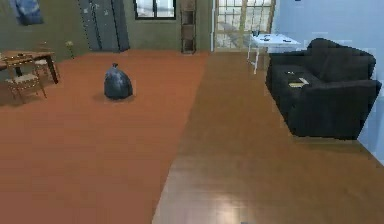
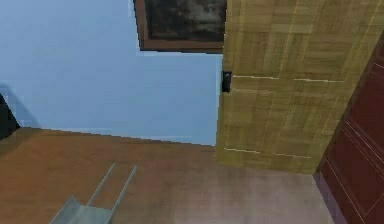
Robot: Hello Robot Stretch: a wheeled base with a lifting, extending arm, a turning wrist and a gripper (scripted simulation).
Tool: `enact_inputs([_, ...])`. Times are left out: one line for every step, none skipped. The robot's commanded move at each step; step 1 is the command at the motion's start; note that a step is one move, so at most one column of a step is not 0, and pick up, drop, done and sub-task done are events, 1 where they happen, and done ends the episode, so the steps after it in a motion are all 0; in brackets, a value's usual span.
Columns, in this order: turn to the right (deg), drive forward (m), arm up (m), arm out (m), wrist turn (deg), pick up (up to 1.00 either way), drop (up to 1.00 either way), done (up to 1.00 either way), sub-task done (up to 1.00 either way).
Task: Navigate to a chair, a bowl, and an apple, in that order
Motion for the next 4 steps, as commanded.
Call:
enact_inputs([6.0, 0.0, 0.0, 0.0, 0.0, 0.0, 0.0, 0.0, 0.0])
enact_inputs([0.0, 0.05, 0.0, 0.0, 0.0, 0.0, 0.0, 0.0, 0.0])
enact_inputs([-39.0, 0.0, 0.0, 0.0, 0.0, 0.0, 0.0, 0.0, 0.0])
enact_inputs([0.0, 0.35, 0.0, 0.0, 0.0, 0.0, 0.0, 0.0, 0.0])
